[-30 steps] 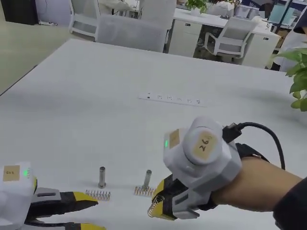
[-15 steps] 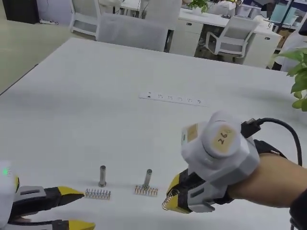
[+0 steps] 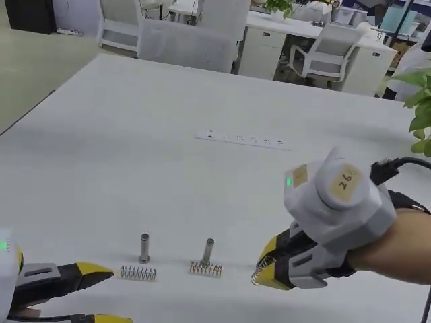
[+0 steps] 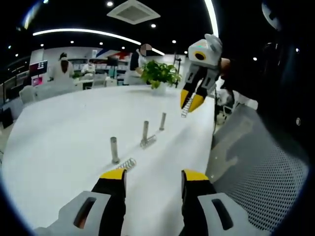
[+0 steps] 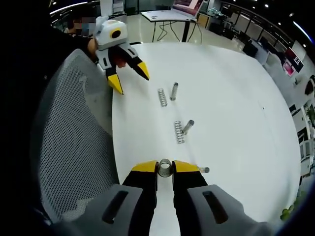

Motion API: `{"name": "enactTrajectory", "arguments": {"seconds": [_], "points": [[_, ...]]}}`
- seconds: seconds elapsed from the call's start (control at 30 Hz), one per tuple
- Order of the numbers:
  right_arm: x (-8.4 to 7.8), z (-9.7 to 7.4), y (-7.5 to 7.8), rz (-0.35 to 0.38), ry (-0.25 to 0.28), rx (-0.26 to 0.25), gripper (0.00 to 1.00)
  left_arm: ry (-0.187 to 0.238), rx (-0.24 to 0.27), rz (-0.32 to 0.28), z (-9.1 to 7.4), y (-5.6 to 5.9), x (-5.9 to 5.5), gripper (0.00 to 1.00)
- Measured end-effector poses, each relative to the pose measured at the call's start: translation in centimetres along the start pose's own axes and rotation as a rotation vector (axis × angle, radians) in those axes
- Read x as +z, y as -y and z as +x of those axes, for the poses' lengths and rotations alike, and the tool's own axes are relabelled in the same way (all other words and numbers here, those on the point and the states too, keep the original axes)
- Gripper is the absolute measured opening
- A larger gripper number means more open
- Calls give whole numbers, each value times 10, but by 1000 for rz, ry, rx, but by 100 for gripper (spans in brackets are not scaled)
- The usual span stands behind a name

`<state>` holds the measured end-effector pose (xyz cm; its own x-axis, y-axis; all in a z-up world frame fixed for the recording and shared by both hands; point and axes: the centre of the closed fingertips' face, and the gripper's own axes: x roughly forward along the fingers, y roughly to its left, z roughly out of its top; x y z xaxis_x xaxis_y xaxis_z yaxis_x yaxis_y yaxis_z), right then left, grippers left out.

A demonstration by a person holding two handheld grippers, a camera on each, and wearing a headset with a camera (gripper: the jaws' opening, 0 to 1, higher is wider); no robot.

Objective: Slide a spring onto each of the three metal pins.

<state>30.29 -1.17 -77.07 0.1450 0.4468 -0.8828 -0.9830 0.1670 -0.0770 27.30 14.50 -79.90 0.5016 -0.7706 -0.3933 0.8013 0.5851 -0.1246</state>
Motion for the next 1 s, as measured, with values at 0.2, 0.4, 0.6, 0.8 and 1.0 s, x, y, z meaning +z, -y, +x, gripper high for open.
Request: {"name": "enactTrajectory", "arguments": {"seconds": [0.2,0.4,0.6,0.8,1.0], "points": [[-9,-8,16,32,-2,-35,8,-1,0,1,0,2,1,40],[-17,-9,32,45,-24,-56,8,-5,1,1,0,2,-1,40],[-18,-8,45,51,-32,-69,8,-3,5,-2,0,2,-1,40],[-18,-2,59,52,-42,-79,8,-5,3,-2,1,3,-2,40],[-21,6,67,53,-64,-74,8,-8,2,1,1,2,-2,41]]}}
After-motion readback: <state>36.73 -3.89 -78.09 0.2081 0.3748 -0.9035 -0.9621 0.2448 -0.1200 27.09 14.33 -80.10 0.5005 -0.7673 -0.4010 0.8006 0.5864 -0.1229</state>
